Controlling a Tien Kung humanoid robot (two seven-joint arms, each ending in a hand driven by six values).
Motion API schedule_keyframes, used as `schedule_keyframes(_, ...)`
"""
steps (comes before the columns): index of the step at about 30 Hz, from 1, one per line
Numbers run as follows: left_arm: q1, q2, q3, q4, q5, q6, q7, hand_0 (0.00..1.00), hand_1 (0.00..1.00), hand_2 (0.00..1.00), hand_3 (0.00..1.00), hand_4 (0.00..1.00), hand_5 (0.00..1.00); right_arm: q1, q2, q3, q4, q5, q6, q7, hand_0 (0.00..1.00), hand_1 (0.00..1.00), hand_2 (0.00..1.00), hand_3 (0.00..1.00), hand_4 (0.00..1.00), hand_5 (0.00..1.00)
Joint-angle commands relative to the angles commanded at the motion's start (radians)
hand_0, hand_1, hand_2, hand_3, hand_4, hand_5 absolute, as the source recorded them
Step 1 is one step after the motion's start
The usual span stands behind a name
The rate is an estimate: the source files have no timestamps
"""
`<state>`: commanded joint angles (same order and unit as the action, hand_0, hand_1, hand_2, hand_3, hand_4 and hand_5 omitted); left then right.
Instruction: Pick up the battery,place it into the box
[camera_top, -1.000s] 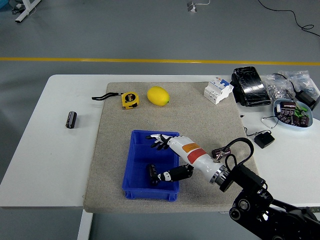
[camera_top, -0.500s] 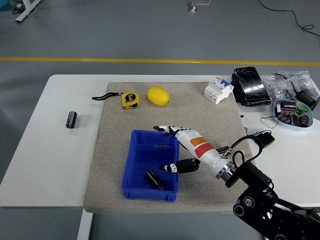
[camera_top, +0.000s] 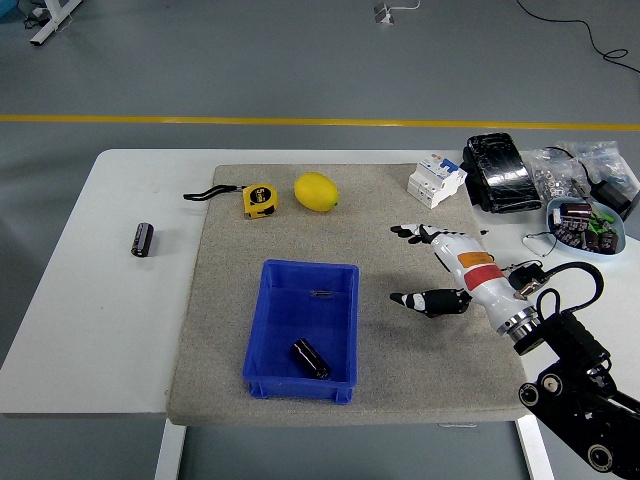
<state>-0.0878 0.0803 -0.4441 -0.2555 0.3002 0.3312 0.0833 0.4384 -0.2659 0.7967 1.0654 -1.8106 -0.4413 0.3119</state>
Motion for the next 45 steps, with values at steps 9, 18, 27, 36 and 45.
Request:
schedule_keyframes(9,-0.003,-0.003,0.005,0.0,-0.007,0.0,0.0,0.715,0.651,0.699,0.739,0.696,0.827,0.011,-0.041,-0.024,-0.061,-0.095,0.011,0.024,0.609,0.595,0.648,0.626,0.911,0.118)
schedule_keyframes(18,-0.005,-0.003,0.004,0.0,-0.004,-0.001,0.0,0.715,0.651,0.701,0.738,0.694,0.827,0.048,-0.064,-0.085,-0.088,-0.146,0.03,0.029,0.612,0.586,0.616,0.605,0.875,0.098)
schedule_keyframes(27,-0.006,-0.003,0.004,-0.001,-0.002,-0.002,0.002,0.715,0.651,0.702,0.738,0.692,0.828,0.069,-0.075,-0.11,-0.153,-0.133,0.041,0.034,0.619,0.585,0.613,0.6,0.843,0.077)
schedule_keyframes(36,-0.006,-0.003,0.004,-0.002,0.002,-0.004,0.003,0.715,0.651,0.701,0.738,0.691,0.83,0.064,-0.069,-0.111,-0.175,-0.134,0.045,0.035,0.6,0.571,0.601,0.598,0.826,0.069)
schedule_keyframes(45,-0.006,-0.003,0.0,-0.002,0.009,-0.004,0.006,0.715,0.65,0.701,0.738,0.691,0.83,0.068,-0.06,-0.121,-0.187,-0.133,0.046,0.037,0.582,0.554,0.587,0.596,0.808,0.061)
